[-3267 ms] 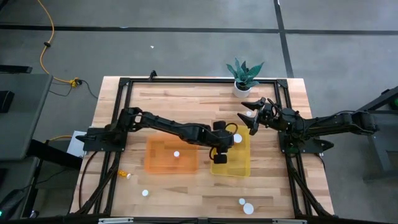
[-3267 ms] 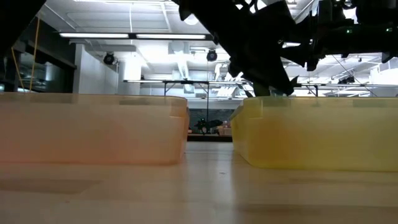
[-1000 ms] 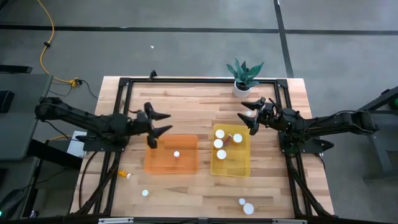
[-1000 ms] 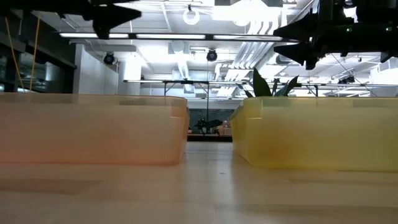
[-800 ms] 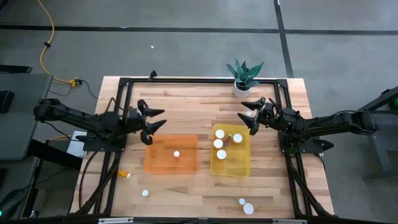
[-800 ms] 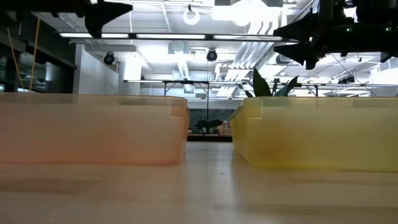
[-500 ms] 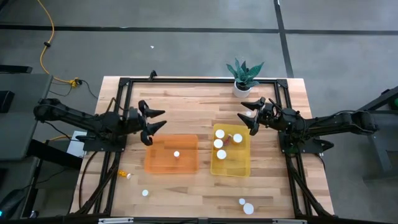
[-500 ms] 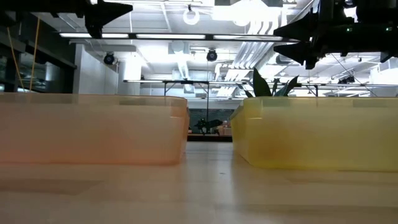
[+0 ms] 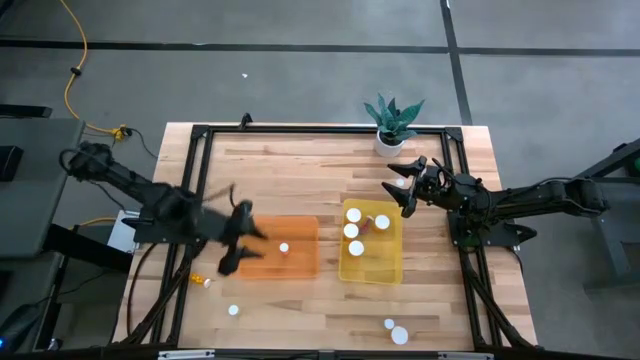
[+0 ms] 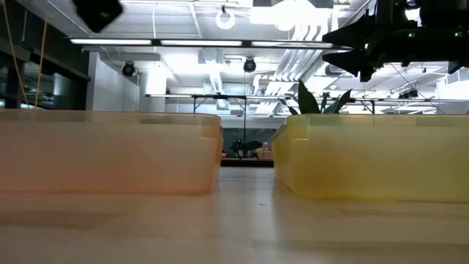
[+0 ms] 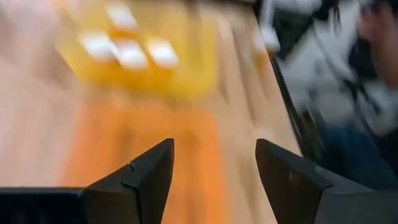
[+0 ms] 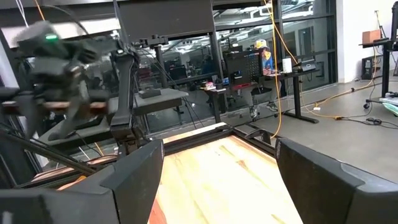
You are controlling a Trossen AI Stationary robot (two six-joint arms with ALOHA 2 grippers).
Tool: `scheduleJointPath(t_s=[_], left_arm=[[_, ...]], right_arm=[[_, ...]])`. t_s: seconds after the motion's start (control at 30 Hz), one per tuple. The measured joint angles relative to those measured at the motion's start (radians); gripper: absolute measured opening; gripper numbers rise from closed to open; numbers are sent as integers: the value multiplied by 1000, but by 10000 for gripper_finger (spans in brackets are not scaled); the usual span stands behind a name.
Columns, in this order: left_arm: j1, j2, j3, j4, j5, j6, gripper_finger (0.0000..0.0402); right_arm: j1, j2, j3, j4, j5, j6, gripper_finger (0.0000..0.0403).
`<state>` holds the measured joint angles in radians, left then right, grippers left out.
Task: Pick and place medicine bottles into bin by pill shape (circle, oval)
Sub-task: Put the bottom yellow tablet bottle into the orange bin
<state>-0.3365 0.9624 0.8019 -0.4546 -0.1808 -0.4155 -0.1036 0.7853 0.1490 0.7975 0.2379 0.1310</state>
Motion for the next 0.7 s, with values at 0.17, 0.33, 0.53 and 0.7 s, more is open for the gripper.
scheduleJointPath(t_s=[0.17, 0.33, 0.53, 0.7], left_arm=[[-235, 160, 139, -214, -8, -212, 213], [-452, 340, 240, -354, -102, -364, 213], [-601, 510, 305, -507, -226, -543, 213], [-643, 592, 305, -502, -223, -624, 213]], right_arm=[[0, 0, 0, 0, 0, 0, 301], [0, 0, 0, 0, 0, 3, 301], [0, 0, 0, -1, 1, 20, 301], [0, 0, 0, -3, 1, 19, 301]])
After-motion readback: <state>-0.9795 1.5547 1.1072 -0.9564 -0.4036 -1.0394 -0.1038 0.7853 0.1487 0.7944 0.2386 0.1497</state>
